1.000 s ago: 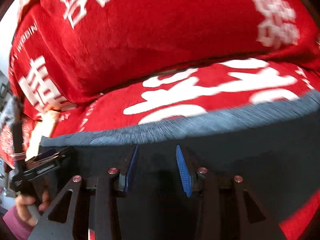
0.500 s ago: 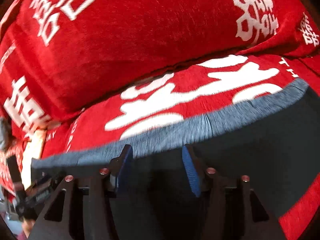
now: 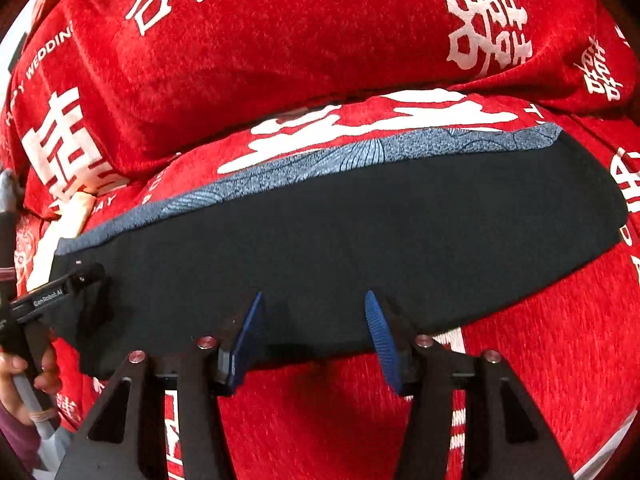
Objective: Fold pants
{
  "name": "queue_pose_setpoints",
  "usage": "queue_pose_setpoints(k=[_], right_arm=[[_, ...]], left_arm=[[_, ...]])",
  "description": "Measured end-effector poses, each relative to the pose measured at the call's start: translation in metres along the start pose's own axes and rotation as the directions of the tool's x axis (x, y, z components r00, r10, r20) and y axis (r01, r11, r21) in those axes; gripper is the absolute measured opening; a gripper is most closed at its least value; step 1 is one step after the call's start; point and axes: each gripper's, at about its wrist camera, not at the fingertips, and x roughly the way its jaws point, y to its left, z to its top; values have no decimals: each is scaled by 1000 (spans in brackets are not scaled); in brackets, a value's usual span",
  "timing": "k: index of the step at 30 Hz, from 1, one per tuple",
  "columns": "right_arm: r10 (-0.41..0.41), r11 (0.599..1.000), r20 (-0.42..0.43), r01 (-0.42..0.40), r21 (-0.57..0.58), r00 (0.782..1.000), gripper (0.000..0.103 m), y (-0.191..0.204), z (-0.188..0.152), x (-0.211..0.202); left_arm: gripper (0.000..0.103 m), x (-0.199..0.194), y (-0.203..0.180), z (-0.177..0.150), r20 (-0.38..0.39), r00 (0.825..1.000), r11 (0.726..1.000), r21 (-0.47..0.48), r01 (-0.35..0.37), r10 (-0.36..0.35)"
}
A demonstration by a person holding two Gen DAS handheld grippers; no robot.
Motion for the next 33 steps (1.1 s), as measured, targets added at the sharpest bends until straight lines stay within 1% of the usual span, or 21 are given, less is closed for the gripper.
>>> queue_pose_setpoints(k=[4,6,8,11,13,16,25,28,33], right_arm=[[-12,1000,1,12,-5,1000,57,1,-4,2],[-23,999,1,23,-23,1000,57,4,-6,3],[-32,999,4,32,-29,999,58,6,-9,2],[-46,999,10,47,-19,999,59,8,-11,-2],[-46,999,3,46,-1,999,60,9,-14,-5],[-43,999,-14,44,20,999,61,9,-22,-8],[-6,993,-42,10,116,999,61,2,-49,-22],[27,988,-43,-20,153,999,61,-3,-56,-27],[75,969,-23,-68,238,997,61,-21,-71,-34]], left_arm=[[103,-4,2,-11,-4,1000,1000,-2,16,-16],[103,-4,2,-20,-10,1000,1000,12,20,-20],[103,1,0,-33,-32,999,999,35,14,-13],[103,1,6,-45,-16,998,998,11,56,-56],[103,1,10,-48,-27,996,997,-9,80,-80],[103,-4,11,-51,-33,996,996,-15,87,-88],[103,-31,8,-70,0,998,996,60,66,-67],[103,-38,6,-71,-1,997,995,73,72,-73],[103,-42,-4,-75,-12,998,994,94,55,-54]])
